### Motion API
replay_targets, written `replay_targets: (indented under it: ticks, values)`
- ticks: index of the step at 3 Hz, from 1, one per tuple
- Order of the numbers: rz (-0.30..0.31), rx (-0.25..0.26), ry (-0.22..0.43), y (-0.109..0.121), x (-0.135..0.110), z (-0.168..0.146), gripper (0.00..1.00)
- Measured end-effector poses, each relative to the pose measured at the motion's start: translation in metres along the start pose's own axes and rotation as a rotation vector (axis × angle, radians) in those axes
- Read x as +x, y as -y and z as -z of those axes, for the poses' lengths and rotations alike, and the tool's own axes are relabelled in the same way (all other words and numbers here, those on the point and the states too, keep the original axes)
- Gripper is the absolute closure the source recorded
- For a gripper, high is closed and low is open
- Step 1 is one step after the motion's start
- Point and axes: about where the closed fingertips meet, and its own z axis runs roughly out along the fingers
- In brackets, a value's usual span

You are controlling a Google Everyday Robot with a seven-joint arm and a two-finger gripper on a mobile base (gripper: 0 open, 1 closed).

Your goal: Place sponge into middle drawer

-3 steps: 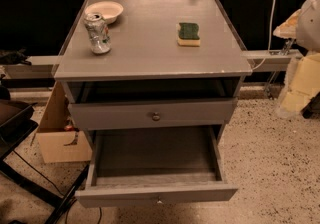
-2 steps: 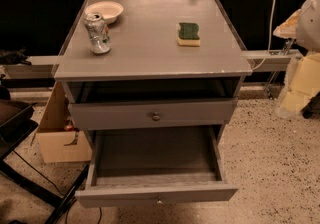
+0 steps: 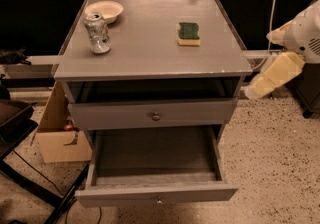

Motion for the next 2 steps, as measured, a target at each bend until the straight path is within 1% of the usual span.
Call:
replay_targets:
  ticks: [1, 2]
  values:
    - [-0.115, 0.022, 0.188, 0.032, -0.032, -0.036, 0.00]
    - [-0.109, 0.130, 0.354, 0.082, -0.089, -0.072, 0.00]
